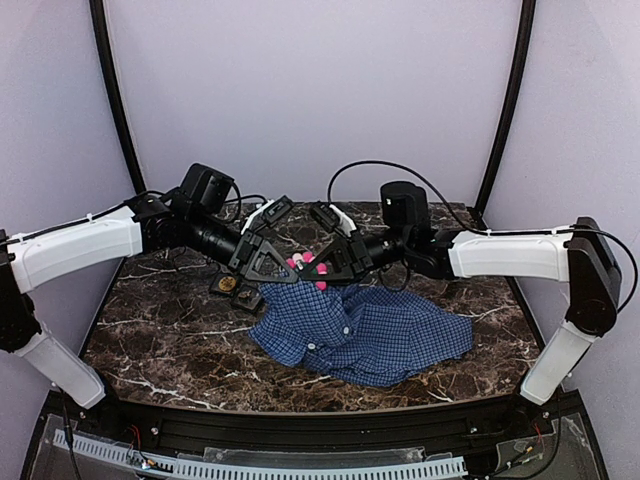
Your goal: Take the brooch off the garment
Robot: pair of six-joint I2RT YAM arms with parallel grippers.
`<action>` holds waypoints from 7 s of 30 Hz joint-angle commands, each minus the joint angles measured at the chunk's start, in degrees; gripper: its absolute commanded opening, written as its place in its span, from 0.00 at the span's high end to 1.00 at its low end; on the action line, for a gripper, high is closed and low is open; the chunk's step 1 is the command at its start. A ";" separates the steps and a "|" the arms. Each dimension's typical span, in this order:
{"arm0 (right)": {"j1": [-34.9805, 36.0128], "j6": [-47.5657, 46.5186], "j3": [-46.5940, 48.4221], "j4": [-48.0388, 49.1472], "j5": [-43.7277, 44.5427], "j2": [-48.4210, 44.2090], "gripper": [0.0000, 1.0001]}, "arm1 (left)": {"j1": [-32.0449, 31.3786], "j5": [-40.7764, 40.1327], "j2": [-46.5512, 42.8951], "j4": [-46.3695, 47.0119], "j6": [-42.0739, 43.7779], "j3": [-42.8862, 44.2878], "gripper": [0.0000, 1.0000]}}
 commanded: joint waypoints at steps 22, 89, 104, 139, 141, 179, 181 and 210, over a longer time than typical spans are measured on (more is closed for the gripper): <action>-0.02 -1.47 7.73 -17.35 3.73 10.25 0.87 | -1.11 0.52 1.85 -2.70 6.36 6.62 0.99; 3.22 -20.88 10.63 -30.19 18.55 -3.16 0.46 | 0.32 -1.81 2.18 -3.29 3.57 -1.71 0.99; 4.10 -21.97 11.38 -31.62 19.99 -1.82 0.65 | 0.32 -2.20 1.45 -3.12 2.91 -1.99 0.99; 4.09 -22.31 10.22 -32.10 23.39 -3.65 1.00 | 0.49 -3.80 0.06 -1.49 2.27 -4.35 0.44; 4.14 -24.28 11.53 -35.12 24.91 -3.50 1.00 | 0.49 -3.97 -0.20 -1.61 2.35 -5.03 0.40; -0.88 -25.67 10.71 -46.01 34.64 -8.27 1.00 | 2.30 -4.44 -3.16 -5.25 5.46 -8.25 0.99; -2.93 -23.78 10.36 -43.63 32.70 -8.97 1.00 | 1.10 -5.79 -2.41 -8.08 8.54 -7.40 0.91; -1.83 -7.81 6.76 -11.44 15.56 -12.27 1.00 | 1.37 -6.63 -5.56 27.81 -22.21 -2.24 0.19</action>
